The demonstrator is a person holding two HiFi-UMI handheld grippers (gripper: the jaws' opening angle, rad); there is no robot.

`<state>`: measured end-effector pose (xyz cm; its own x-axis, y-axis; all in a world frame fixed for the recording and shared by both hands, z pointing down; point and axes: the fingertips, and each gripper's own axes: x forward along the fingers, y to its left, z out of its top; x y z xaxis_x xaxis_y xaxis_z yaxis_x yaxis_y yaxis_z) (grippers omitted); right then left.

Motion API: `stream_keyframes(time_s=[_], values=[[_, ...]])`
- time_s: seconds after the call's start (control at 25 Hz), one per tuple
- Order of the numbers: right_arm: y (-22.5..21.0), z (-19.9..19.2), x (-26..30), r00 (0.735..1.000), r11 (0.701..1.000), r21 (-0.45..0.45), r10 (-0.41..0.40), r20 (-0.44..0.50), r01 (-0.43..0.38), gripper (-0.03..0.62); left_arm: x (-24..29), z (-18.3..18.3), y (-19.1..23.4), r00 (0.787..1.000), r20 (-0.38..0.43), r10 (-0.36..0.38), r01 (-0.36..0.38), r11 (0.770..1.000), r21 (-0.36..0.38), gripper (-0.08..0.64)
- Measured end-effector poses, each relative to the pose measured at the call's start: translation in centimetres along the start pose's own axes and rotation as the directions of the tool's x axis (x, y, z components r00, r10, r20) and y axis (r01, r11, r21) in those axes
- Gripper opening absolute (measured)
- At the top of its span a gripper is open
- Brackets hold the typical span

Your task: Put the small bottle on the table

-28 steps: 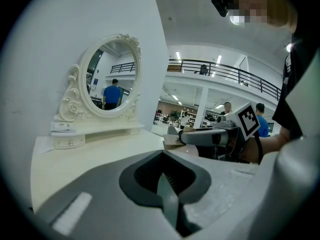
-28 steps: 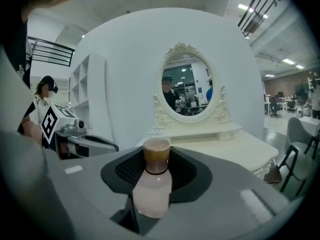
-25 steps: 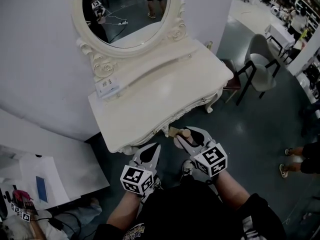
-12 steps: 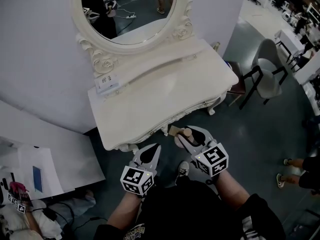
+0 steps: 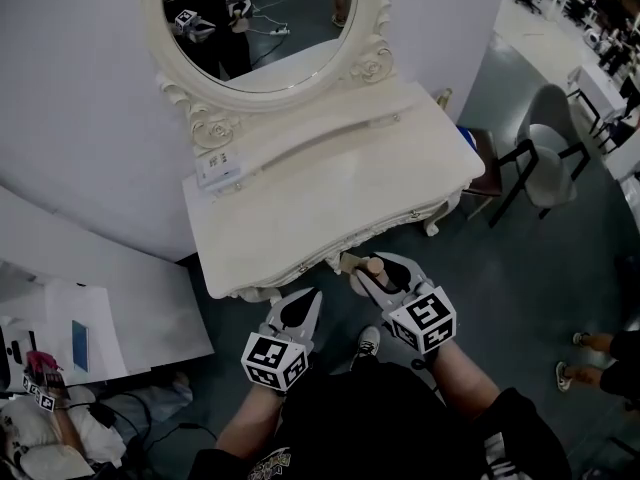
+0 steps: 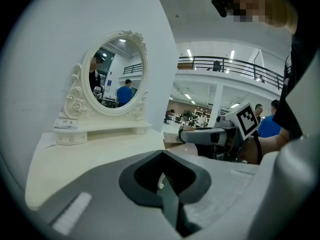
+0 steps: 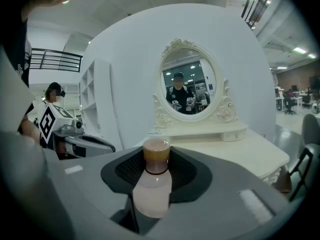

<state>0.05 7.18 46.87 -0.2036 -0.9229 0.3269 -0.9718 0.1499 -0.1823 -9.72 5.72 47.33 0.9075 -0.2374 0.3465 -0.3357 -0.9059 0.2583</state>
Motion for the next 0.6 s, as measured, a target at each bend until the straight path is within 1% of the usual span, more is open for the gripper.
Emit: stream_keyframes(time_s=[0.12, 0.28, 0.6], values=[[-0.4, 0.1, -0.5, 1.0, 1.0, -0.01, 0.002, 0.002, -0.002, 0.164, 0.3, 0.1, -0.4, 1.0, -0.008, 0.005, -0.005, 1.0, 0.005, 0.0], [-1.2, -0.2, -1.5, 1.0, 1.0, -0.002, 0.002, 0.003, -0.002, 0.164, 1.2, 0.5, -1.3, 1.0, -0.018, 0.005, -0.005, 1.0, 0.018, 0.0], [-2.6, -0.5, -3.1, 1.0, 1.0, 0.014, -0.015, 0.009, 0.015, 0.164, 2.7, 1.1, -3.2, 1.0, -0.022, -0.022, 0.023, 0.999, 0.044, 0.0]])
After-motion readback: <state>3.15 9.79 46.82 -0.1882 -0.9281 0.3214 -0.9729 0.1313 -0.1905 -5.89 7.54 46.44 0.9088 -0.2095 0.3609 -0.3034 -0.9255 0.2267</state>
